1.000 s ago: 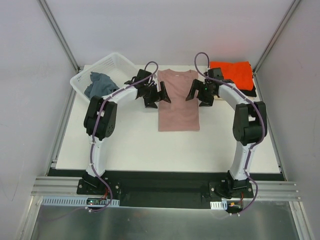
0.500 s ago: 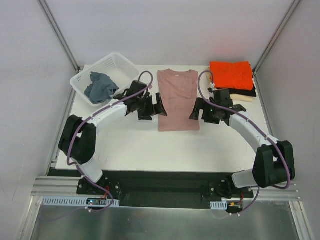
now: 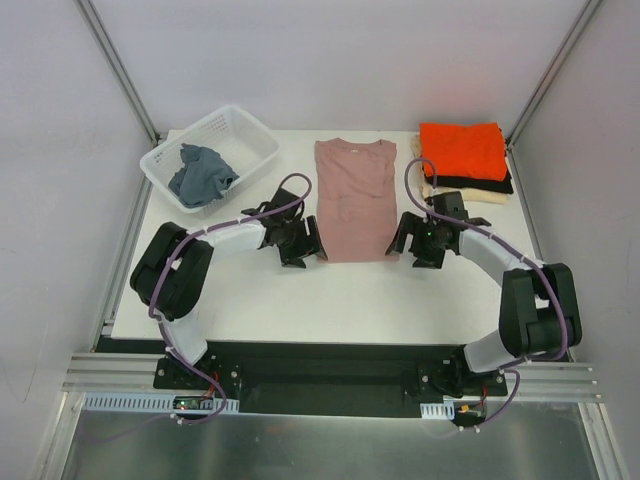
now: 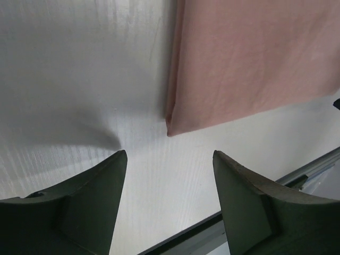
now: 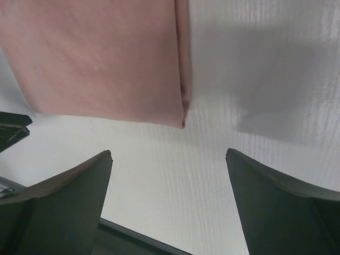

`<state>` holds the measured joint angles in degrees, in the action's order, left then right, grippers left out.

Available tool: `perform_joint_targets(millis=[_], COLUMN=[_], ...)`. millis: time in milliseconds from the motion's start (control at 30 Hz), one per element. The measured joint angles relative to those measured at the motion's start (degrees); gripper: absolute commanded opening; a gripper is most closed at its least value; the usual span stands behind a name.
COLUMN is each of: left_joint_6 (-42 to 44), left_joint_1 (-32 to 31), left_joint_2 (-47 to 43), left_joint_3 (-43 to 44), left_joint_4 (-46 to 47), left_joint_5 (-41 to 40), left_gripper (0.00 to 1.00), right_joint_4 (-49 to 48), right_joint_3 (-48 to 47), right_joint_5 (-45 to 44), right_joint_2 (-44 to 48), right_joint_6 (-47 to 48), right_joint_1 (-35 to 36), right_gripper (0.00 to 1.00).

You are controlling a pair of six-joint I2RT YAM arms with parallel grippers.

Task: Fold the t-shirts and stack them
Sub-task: Grab one side of the 2/3 rectangular tshirt with both arms

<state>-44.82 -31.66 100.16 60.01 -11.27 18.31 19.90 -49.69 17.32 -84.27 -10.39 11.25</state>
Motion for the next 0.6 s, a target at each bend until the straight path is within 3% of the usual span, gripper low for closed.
perform_joint_targets(millis=[267,333,467,600], left_joint_6=[-2.1,-2.6,-3.0,-3.4], left_joint_1=[0.2,0.2,0.2,0.1], left_joint_2=[5.0,6.0,7.8,8.9], left_joint_3=[1.8,2.5,3.6,4.2], left_joint_4=[1.8,2.3,3.1,3.4], left_joint_5=[-0.3,-0.3,0.2,0.7], left_gripper=[0.42,0.29,0.21,0.03], right_joint_4=[-0.4,-0.9,-1.7,-2.9], right_joint_3=[-0.3,-0.8,-2.0,-3.1], right_joint_5=[2.4,2.8,3.1,3.1], right_joint_2=[-7.4,-8.2,-10.2,-12.0], right_joint_6=[-2.5,-2.8,-3.4,-3.8], right_joint_1=[-0.5,-0.6,-0.7,-0.7], right_gripper=[0.67,0.60,0.52,0.26])
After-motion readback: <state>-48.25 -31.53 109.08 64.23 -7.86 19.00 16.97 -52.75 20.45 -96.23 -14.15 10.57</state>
